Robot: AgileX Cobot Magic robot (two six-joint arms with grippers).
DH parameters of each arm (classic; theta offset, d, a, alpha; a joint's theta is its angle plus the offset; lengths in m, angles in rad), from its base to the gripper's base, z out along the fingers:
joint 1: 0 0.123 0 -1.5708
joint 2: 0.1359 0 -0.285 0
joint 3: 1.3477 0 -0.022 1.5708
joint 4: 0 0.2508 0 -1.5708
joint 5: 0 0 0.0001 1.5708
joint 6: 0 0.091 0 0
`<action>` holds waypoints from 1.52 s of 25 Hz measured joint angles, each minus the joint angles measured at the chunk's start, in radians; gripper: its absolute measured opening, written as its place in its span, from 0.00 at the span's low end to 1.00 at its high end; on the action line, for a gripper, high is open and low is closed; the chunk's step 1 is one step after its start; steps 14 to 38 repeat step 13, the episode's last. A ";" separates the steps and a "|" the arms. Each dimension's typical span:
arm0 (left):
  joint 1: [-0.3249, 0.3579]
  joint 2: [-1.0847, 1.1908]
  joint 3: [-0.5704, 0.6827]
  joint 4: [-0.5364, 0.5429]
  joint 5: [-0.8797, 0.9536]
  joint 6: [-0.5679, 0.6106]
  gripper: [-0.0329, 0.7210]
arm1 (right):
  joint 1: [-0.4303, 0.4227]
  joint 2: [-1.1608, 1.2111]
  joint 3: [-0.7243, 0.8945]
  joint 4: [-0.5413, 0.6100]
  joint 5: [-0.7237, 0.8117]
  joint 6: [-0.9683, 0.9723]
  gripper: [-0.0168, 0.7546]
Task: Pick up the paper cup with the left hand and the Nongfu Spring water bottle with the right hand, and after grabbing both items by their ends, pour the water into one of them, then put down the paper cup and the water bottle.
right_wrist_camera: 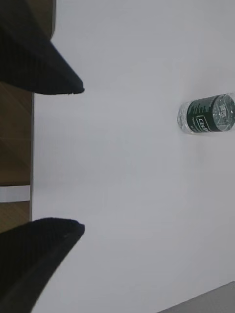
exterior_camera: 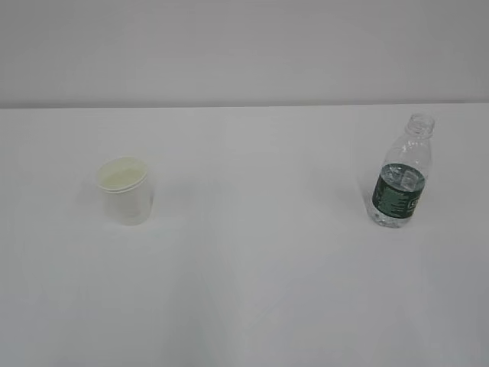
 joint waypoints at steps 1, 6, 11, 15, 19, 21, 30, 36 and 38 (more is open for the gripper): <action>0.000 0.000 0.000 0.000 0.000 0.000 0.55 | 0.000 0.000 0.000 0.000 0.000 0.000 0.78; 0.000 0.000 0.000 0.000 0.000 0.000 0.53 | 0.000 0.000 0.000 0.000 -0.002 0.000 0.78; 0.002 0.000 0.000 0.000 0.000 0.000 0.52 | 0.000 0.000 0.000 0.000 -0.002 0.000 0.78; 0.002 0.000 0.000 0.000 0.000 0.000 0.52 | 0.000 0.000 0.000 0.000 -0.002 0.000 0.78; 0.002 0.000 0.000 0.000 0.000 0.000 0.52 | 0.000 0.000 0.000 0.000 -0.002 0.000 0.78; 0.002 0.000 0.000 0.000 0.000 0.000 0.52 | 0.000 0.000 0.000 0.000 -0.002 0.000 0.78; 0.002 0.000 0.000 0.000 0.000 0.000 0.52 | 0.000 0.000 0.000 0.000 -0.002 0.000 0.78; 0.002 0.000 0.000 0.000 0.000 0.000 0.52 | 0.000 0.000 0.000 0.000 -0.002 0.000 0.78; 0.002 0.000 0.000 0.000 0.000 0.000 0.52 | 0.000 0.000 0.000 0.000 -0.002 0.000 0.78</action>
